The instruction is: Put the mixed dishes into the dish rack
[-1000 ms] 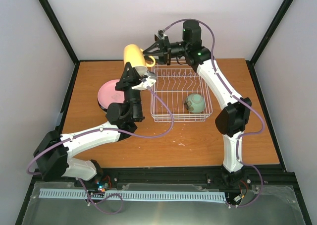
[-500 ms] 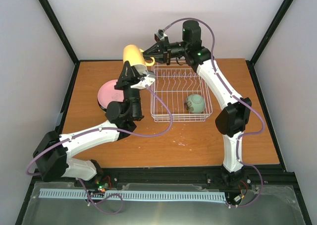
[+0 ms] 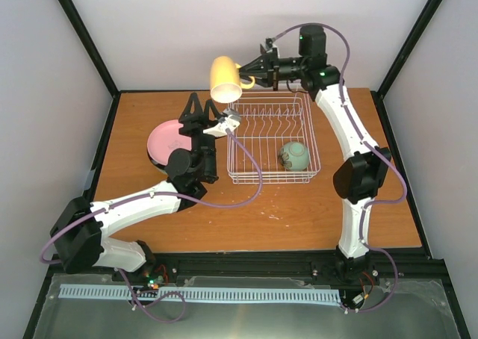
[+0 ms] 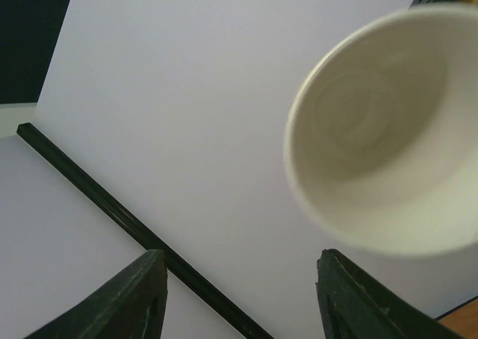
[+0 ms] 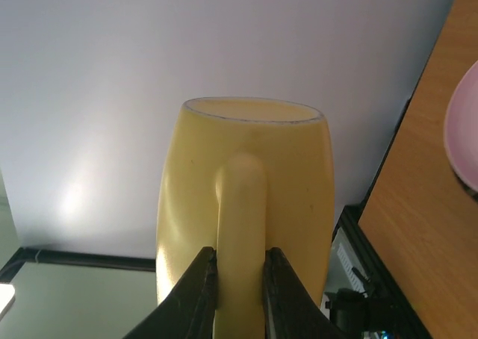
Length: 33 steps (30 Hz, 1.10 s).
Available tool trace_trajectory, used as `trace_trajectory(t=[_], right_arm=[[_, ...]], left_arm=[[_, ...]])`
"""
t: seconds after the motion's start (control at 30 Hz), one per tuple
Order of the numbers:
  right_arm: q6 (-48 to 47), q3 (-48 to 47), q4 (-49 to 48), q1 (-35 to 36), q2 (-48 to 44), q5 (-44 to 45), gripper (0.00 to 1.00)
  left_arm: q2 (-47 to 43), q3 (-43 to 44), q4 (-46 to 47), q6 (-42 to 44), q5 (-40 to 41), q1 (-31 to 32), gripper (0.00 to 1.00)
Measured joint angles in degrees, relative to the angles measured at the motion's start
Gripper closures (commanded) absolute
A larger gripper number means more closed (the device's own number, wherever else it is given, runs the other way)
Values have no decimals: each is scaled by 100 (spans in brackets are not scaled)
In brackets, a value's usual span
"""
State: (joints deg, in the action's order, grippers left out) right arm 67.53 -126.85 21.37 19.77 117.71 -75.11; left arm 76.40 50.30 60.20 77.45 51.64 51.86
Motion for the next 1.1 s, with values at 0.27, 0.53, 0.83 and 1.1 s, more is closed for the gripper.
trace_trajectory(t=[0.27,0.53,0.83,1.1], right_arm=[[-903,-234,782,-800,0,444,97],[-3718,-1939,3241,-1244,39,2365,97],[-5364,-3342,4559,-420,48,4881,97],[-5838,-3976,4732,-186,72,6369,97]], left_arm=[[-87,212,4,-411,409,-70,43],[-1290,494,-1565,-2559,608,-761,45],[-1473,275,-2551,-3711,662,-946,45],[-1357,216,-3300,-4739,518,-994,45]])
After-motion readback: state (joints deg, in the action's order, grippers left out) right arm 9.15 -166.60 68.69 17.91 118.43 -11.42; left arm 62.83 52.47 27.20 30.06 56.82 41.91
